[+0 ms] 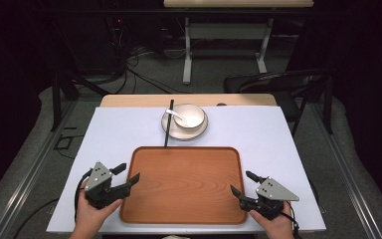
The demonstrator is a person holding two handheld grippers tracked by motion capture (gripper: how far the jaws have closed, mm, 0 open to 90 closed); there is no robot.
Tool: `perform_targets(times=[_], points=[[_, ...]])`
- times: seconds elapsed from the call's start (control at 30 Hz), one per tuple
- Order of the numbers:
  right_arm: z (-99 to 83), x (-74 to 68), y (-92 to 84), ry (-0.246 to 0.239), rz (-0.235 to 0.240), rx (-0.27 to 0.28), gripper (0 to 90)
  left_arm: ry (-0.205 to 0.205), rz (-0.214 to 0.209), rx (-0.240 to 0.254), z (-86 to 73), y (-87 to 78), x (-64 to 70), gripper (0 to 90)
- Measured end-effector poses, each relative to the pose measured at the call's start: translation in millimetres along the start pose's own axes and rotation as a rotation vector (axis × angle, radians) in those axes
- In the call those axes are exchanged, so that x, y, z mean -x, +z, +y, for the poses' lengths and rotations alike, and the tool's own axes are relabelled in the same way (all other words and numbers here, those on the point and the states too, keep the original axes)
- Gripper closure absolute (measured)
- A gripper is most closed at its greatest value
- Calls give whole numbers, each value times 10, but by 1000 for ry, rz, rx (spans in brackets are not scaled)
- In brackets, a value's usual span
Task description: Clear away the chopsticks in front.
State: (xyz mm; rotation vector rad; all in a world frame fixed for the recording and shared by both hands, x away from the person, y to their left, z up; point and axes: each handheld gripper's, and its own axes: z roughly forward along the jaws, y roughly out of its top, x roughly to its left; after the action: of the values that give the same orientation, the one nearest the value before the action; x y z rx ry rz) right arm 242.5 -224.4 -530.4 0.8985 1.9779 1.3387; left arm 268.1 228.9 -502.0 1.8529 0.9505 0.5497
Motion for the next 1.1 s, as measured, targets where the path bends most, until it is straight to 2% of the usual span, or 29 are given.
perform_targets(times=[0.2,0.37,0.5,0.57,0.7,0.87,0.9,1.0,1.1], points=[[0,-6,12,-2,6,-2,312,-28,-9,-30,3,33,-32,400],[0,-17,35,-1,14,-5,312,-20,-2,-81,34,88,-27,393],[1,-28,44,-7,19,-8,311,-48,-20,-98,94,120,-32,387],[2,-31,44,-6,23,-7,311,-48,-5,-98,147,134,-38,385],[3,-30,41,-5,23,-8,310,-74,-10,-97,233,148,-69,386],[5,-27,51,-3,20,-10,308,-104,-1,-108,440,244,-182,414],[5,-27,51,-3,20,-10,308,-104,-1,-108,440,244,-182,423],[2,-23,54,-1,19,-12,306,-125,7,-126,598,350,-276,423],[1,-18,54,4,16,-12,303,-130,21,-144,709,439,-334,428]])
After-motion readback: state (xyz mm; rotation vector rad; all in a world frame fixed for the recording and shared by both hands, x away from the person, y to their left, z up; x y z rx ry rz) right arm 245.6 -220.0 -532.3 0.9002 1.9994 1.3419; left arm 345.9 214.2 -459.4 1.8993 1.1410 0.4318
